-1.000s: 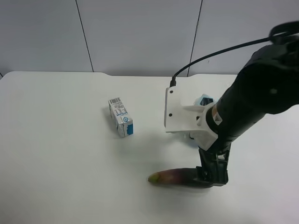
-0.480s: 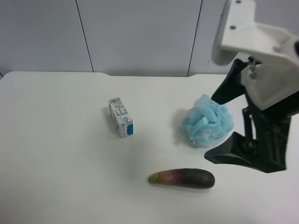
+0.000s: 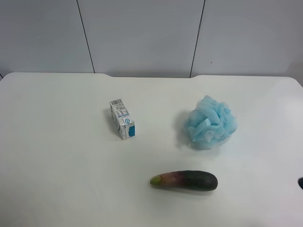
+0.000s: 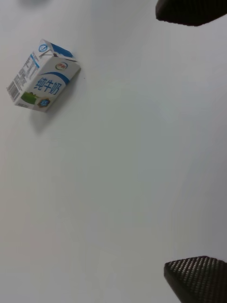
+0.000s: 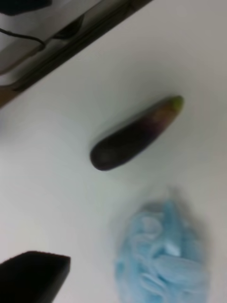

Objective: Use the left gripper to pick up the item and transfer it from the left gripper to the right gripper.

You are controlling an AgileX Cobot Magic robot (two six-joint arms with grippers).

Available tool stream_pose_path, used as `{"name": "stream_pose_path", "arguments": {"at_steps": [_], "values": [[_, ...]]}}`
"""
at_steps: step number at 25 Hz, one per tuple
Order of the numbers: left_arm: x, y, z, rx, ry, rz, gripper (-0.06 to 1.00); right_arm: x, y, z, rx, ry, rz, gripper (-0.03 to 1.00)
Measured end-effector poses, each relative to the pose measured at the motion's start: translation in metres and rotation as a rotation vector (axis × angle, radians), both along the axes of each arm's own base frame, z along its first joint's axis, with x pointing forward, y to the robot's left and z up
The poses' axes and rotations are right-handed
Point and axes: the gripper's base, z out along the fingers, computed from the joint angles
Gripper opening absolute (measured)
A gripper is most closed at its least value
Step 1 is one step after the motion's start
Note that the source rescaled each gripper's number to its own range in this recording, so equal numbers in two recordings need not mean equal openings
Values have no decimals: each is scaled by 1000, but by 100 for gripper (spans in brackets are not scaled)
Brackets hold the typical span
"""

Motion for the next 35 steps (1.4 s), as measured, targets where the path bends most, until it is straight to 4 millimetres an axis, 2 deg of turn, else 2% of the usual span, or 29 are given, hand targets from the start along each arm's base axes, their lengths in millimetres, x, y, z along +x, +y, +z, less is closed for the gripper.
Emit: {"name": "stream_pose_path", "arguments": {"at_steps": [5,7,15,30,35], "values": [[0,0,0,0,0,0,100,-23,-23,-45,88,-31,-49,100],[0,0,0,0,0,0,100,-30,-30,-55,142,-53,-76,100],[0,0,0,0,0,0,100,-47,-60,-53,330,-205,-233,100],[0,0,0,0,0,0,100,-48,-62,-53,347,-212,-251,100],[0,0,0,0,0,0,100,-48,-63,-53,334,-235,-380,100]]}}
